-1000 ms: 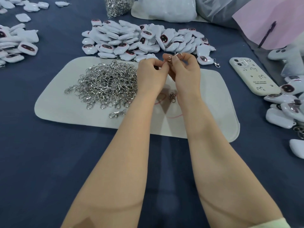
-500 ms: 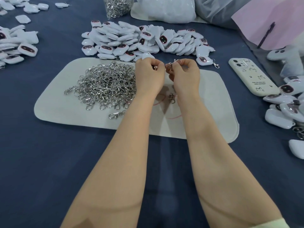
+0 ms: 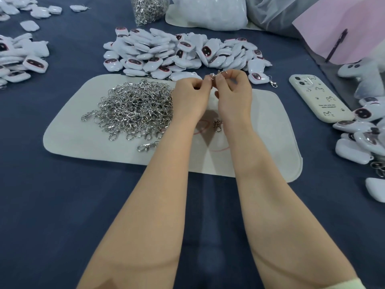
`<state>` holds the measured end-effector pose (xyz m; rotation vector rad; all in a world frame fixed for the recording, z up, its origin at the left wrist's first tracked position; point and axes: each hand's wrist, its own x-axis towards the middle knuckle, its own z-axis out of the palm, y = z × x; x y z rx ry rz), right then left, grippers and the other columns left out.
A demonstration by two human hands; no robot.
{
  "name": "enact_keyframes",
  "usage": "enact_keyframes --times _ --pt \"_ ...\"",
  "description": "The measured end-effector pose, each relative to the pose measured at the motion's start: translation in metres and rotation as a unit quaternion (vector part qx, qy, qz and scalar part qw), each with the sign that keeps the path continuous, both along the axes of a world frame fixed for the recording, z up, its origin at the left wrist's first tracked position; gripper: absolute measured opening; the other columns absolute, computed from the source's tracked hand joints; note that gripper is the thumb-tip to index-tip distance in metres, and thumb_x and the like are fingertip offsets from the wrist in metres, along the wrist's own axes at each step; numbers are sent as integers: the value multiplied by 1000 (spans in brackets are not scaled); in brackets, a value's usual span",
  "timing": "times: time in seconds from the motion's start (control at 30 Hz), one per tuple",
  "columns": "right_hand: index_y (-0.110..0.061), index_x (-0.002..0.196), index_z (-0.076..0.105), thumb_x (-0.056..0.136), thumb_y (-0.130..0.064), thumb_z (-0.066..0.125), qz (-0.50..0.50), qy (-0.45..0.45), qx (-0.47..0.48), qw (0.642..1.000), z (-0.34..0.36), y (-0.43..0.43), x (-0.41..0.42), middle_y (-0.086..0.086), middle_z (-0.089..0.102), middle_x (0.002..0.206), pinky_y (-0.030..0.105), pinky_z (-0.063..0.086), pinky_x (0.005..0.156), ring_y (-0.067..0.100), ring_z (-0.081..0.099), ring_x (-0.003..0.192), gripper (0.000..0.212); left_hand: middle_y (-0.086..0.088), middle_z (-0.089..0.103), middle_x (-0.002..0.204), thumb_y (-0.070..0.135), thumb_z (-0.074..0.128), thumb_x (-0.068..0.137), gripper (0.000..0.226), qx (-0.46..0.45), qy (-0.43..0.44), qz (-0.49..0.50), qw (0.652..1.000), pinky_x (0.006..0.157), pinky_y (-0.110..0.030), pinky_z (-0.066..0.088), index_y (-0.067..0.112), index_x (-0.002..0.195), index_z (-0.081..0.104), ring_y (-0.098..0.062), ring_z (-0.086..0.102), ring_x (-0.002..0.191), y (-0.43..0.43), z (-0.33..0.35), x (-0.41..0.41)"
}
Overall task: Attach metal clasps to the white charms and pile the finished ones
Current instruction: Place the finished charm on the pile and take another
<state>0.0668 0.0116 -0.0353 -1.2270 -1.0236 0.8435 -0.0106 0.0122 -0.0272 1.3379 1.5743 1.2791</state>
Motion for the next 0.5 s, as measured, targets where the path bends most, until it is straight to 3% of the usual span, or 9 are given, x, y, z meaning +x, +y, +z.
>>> enact_keyframes --times 0.07,0.17,0.3,0.4,0.5 --pt "-23 81 46 92 -8 53 5 -4 1 1000 0 -1 0 -1 67 86 37 51 88 16 67 92 20 -19 69 83 22 56 91 30 -6 -12 7 1000 80 -44 51 17 62 61 -34 65 92 1 0 0" --pt "-22 82 46 92 -9 53 -12 -25 -11 1000 0 0 -1 5 69 94 37 50 89 17 66 93 17 -6 65 78 18 58 90 22 -9 -33 12 999 83 -41 52 17 68 62 -26 66 91 2 -1 -2" --pt "-14 102 48 92 -11 52 -53 -84 -23 995 -2 0 0 -8 58 91 15 42 72 7 57 83 11 -6 64 76 18 58 90 16 14 -8 24 1000 78 -33 50 12 76 64 -19 58 73 3 -1 -4" --pt "-14 116 51 90 -7 50 -33 -153 -1 988 -2 -3 -1 -4 58 110 18 41 84 10 56 96 27 -14 66 97 19 56 92 16 29 60 29 997 81 -27 45 12 83 67 -22 60 83 4 -2 -5" --pt "-13 111 60 89 -4 50 17 -193 4 981 -1 -6 -4 -6 63 105 17 42 87 8 57 99 25 -16 62 111 19 54 93 19 33 106 23 993 88 -24 40 10 96 70 -24 59 98 2 0 -5"
